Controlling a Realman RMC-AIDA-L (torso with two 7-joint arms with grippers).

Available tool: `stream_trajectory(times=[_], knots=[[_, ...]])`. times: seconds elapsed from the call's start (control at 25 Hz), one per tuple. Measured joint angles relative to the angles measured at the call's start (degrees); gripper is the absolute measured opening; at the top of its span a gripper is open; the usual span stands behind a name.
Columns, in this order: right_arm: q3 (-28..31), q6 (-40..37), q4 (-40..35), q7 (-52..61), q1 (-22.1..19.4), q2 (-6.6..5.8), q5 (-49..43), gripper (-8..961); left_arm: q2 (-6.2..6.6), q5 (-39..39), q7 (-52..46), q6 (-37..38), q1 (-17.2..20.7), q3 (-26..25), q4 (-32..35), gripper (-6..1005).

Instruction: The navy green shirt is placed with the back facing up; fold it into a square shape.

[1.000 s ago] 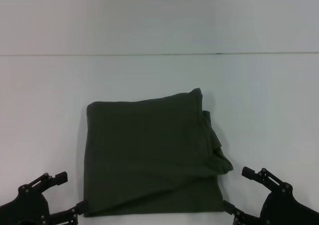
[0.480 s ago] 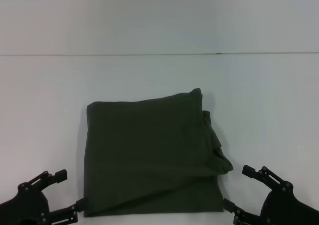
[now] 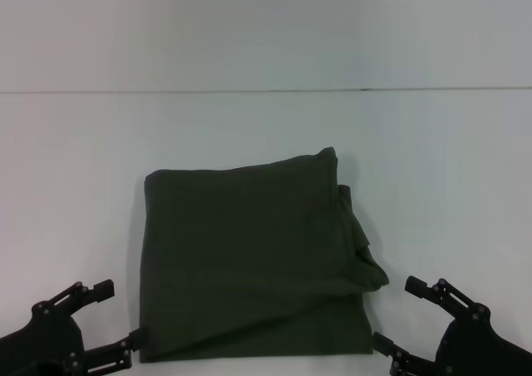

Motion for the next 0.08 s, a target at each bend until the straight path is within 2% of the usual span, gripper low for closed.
stream_trajectory(times=[0.08], knots=[[0.00,-0.22,0.00,0.00,-0.02,0.00,0.00,946,0.00,0.00,-0.01,0.02,-0.02,0.00,-0.04,952]])
